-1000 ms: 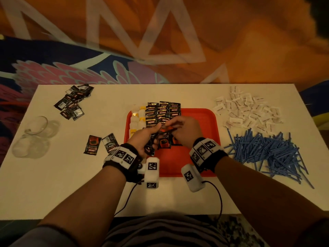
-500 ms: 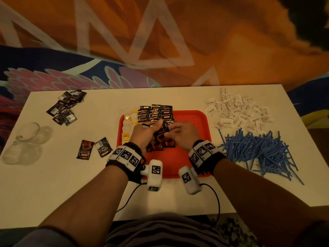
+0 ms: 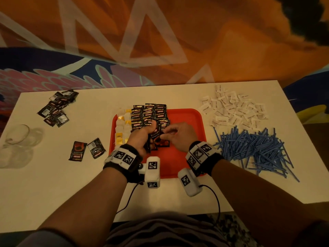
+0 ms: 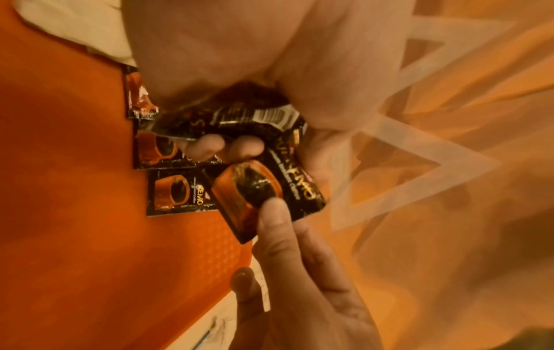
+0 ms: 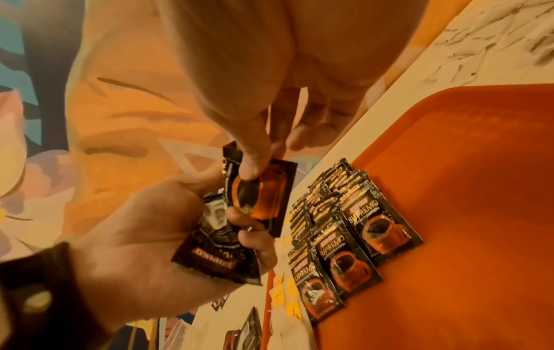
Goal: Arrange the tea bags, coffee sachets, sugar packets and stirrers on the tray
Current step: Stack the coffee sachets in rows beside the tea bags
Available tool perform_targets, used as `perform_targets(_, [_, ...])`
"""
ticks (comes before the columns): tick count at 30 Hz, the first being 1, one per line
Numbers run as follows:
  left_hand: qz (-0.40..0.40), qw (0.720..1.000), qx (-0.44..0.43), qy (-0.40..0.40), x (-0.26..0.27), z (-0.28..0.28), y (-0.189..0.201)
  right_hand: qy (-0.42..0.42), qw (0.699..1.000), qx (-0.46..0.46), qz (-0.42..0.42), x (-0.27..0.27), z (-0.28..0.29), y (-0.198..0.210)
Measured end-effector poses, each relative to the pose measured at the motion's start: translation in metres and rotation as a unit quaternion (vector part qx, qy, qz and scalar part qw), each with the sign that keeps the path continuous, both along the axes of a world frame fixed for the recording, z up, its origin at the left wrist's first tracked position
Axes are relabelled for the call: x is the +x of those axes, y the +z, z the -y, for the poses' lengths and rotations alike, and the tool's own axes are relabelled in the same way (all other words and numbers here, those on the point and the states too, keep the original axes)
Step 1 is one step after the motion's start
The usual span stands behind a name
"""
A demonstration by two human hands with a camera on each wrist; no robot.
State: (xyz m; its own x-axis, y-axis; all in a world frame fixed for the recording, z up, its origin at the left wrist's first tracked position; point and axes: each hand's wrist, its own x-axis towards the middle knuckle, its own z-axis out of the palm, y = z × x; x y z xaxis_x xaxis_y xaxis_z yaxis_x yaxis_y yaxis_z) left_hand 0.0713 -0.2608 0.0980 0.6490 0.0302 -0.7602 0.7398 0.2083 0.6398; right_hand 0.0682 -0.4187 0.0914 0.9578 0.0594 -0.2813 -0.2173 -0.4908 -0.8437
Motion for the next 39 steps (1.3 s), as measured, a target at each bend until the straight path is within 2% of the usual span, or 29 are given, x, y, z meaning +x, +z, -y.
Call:
perform_targets(2, [0.016,0.999,0.04,-0.001,0.0,-0.003,-0.004,-0.009,1.0,-0.026,-0.01,0.002,0.003,-0.012])
perform_targets(4, [0.049,0.991,0.126,-0.021,0.0,-0.009,-0.011,-0.009,0.997,-0.074,-0.033,0.006,0.007,-0.027])
perform_targets(7, [0.11,0.954,0.265,-0.083,-0.003,-0.02,-0.022,0.005,0.98,-0.181,-0.077,0.01,0.014,-0.046])
perform_targets(9, [0.126,0.913,0.348,-0.174,-0.007,-0.027,-0.031,0.006,0.971,-0.213,-0.106,0.012,0.017,-0.054])
perform_targets(12, [0.126,0.834,0.428,-0.325,-0.014,-0.032,-0.042,0.008,0.967,-0.202,-0.156,0.014,0.018,-0.069])
perform_targets(15, [0.091,0.79,0.455,-0.401,-0.02,-0.034,-0.05,0.002,0.971,-0.157,-0.183,0.016,0.011,-0.084])
perform_targets(19, [0.065,0.761,0.472,-0.441,-0.025,-0.035,-0.058,-0.024,0.972,-0.118,-0.2,0.018,0.001,-0.096])
perform_targets(25, [0.053,0.727,0.496,-0.472,-0.023,-0.031,-0.069,-0.072,0.97,-0.124,-0.195,0.025,-0.009,-0.101])
perform_targets(39, [0.044,0.709,0.497,-0.499,-0.018,-0.031,-0.073,-0.075,0.967,-0.136,-0.203,0.028,-0.004,-0.104])
